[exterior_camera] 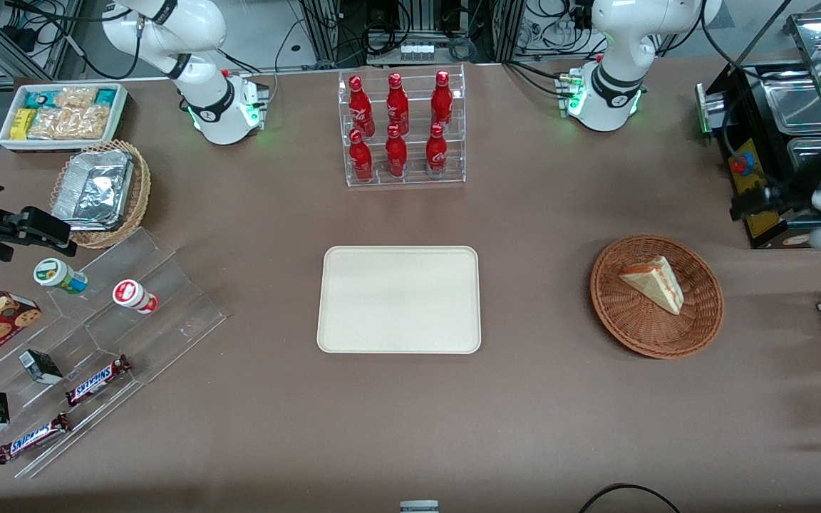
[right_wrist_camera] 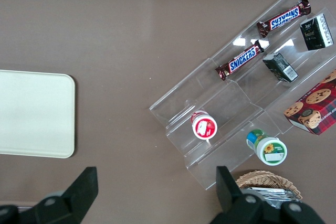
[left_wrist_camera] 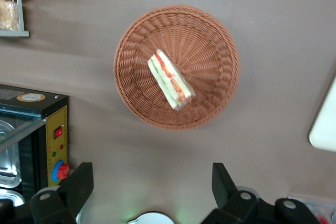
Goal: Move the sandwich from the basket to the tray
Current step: 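Move the left gripper over the wicker basket toward the sandwich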
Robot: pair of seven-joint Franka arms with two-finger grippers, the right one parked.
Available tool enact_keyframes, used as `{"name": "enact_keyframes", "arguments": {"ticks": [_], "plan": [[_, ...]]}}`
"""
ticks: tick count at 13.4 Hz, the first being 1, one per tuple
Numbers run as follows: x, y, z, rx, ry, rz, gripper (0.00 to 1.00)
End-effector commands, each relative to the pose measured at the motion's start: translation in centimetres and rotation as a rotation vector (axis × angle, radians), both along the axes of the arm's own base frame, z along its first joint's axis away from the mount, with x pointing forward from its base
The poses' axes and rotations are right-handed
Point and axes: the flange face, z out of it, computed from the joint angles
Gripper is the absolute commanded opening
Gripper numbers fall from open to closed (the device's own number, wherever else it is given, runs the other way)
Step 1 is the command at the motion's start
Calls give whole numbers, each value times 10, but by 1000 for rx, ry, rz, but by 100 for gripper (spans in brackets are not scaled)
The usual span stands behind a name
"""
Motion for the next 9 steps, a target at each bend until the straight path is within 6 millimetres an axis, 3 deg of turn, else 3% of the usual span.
{"name": "enact_keyframes", "arguments": {"ticks": [1,2,6,9], "plan": [[11,26,-37,7,5,99,100],[12,38,-57,7,23,134,100],[21,45,-126,21,-13,228,100],[2,43,-177,53,-9,407,100]]}}
